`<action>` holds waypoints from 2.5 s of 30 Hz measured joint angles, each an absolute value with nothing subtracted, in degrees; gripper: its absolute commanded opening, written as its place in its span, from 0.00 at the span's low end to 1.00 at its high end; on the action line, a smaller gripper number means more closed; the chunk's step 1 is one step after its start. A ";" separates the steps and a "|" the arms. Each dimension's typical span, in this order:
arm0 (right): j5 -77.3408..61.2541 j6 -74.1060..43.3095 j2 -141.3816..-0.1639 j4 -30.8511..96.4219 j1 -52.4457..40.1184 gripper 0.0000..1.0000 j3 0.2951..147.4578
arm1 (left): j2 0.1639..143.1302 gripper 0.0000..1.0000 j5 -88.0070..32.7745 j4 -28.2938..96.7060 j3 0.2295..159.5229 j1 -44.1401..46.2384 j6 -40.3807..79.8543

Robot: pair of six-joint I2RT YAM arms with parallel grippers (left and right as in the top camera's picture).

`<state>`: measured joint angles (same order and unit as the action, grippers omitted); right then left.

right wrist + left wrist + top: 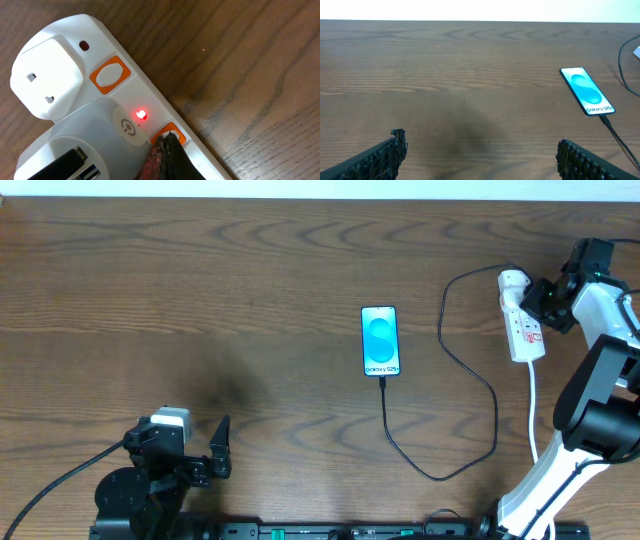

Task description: Plug charger to phone and switch on socket

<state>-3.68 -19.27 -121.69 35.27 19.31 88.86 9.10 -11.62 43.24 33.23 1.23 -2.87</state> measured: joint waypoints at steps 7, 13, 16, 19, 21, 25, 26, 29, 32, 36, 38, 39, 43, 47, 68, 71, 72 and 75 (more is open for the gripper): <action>-4.23 -18.81 -121.69 35.27 19.31 0.01 88.86 | 9.10 0.98 -11.62 43.24 33.23 1.23 -2.90; -4.51 -18.81 -121.69 35.29 19.31 0.01 88.86 | 9.10 0.98 -11.62 43.24 33.23 1.23 -2.90; -4.89 -18.83 -121.69 35.70 19.31 0.01 88.86 | 9.10 0.98 -11.62 43.24 33.23 1.23 -2.90; -5.19 -18.83 -121.67 36.49 19.29 0.01 88.88 | 9.10 0.98 -11.62 43.27 33.23 1.23 -2.90; -5.15 -18.83 -121.67 36.95 19.29 0.01 89.03 | 9.10 0.98 -11.62 43.27 33.23 1.23 -2.87; -7.11 -18.81 -121.14 40.18 18.79 0.01 89.30 | 9.10 0.98 -11.62 43.27 33.23 1.23 -2.90; -7.53 -18.79 -121.01 41.17 17.85 0.01 89.25 | 9.10 0.98 -11.62 43.31 33.23 1.23 -2.90; -7.75 -18.79 -120.07 43.03 14.04 0.01 88.71 | 9.10 0.98 -11.62 43.31 33.23 1.23 -2.90; -5.52 -18.81 -117.49 43.33 11.66 0.01 88.64 | 9.10 0.98 -11.62 43.31 33.23 1.23 -2.90; -0.32 -19.46 -110.00 43.72 11.84 0.01 88.55 | 9.10 0.98 -11.62 43.33 33.23 1.23 -2.90; 2.66 -20.21 -104.79 43.68 12.19 0.01 88.55 | 9.10 0.98 -11.62 43.33 33.23 1.23 -2.90; 3.99 -20.49 -102.26 43.66 12.34 0.01 88.55 | 9.10 0.98 -11.62 43.33 33.23 1.23 -2.90; 8.14 -21.06 -93.10 43.55 12.40 0.01 88.55 | 9.10 0.98 -11.62 43.46 33.23 1.23 -2.90; 9.72 -21.52 -86.43 42.83 12.40 0.01 88.55 | 9.10 0.98 -11.62 44.18 33.23 1.23 -2.90; -0.95 -25.12 -56.73 33.30 12.40 0.15 88.68 | 9.10 0.98 -11.62 55.00 33.23 1.23 -3.01; -1.34 -24.58 -55.94 34.83 12.40 0.15 88.68 | 9.10 0.98 -11.62 55.18 33.23 1.23 -3.01; -1.54 -24.40 -55.77 34.85 12.40 0.14 88.68 | 9.10 0.98 -11.62 55.16 33.23 1.23 -3.03; -1.63 -24.27 -55.77 35.03 12.40 0.14 88.68 | 9.10 0.98 -11.62 53.34 33.23 1.23 -3.03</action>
<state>-1.63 -24.27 -55.77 35.03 12.40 88.68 9.10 -11.62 53.34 33.23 1.23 -3.03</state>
